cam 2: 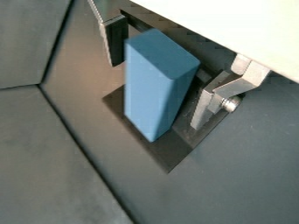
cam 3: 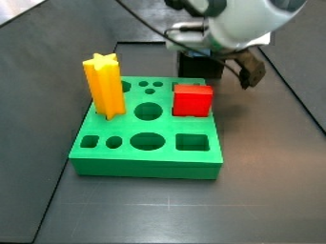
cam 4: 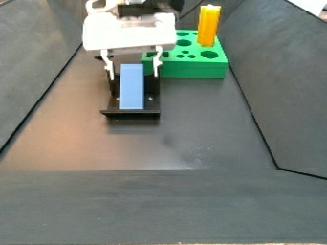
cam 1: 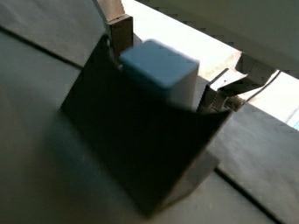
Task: Pick up the rectangle object. Move up. Place the rectangle object on the fixture. Regrasp the rectangle object. Move to above the board. Insert the rectangle object.
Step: Regrasp the rectangle object, then move to above the board.
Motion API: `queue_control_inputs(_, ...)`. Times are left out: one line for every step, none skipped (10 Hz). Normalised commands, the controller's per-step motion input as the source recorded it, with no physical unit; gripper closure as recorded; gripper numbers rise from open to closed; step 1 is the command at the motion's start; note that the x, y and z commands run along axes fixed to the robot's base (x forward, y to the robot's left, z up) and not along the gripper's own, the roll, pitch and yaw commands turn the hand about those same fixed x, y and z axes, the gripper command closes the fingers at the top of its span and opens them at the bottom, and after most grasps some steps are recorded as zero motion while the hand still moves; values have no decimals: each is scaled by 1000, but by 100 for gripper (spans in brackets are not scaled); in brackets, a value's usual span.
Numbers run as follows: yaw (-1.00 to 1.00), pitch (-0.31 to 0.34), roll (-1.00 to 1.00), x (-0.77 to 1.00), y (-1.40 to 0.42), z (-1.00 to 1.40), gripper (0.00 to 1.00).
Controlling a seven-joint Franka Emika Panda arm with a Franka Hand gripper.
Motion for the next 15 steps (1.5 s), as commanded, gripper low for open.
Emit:
queue_control_inputs(-31, 0, 66, 57, 5, -213, 0)
queue_control_inputs(0, 0, 0, 0, 0, 0, 100)
queue_control_inputs(250, -168, -73, -248, -22, 1000, 100)
queue_control_inputs(244, -174, -80, -248, -24, 1000, 100)
queue_control_inputs(173, -230, -78, -242, -23, 1000, 100)
queue_control_inputs(135, -242, -68, -236, -19, 1000, 100)
queue_control_inputs(52, -245, -44, -223, -19, 1000, 100)
queue_control_inputs(-16, -227, -24, -219, -19, 1000, 100)
queue_control_inputs(-58, -202, -18, -214, -19, 1000, 100)
queue_control_inputs(-85, -168, -19, -206, -18, 1000, 100)
queue_control_inputs(-111, -130, -20, -199, -15, 1000, 100)
queue_control_inputs(-144, -79, -23, -183, -11, 1000, 100)
queue_control_inputs(-154, -39, -24, -147, -8, 865, 100)
queue_control_inputs(-153, -12, -26, -118, -6, 738, 100)
queue_control_inputs(-126, 57, -27, -60, -5, 421, 100)
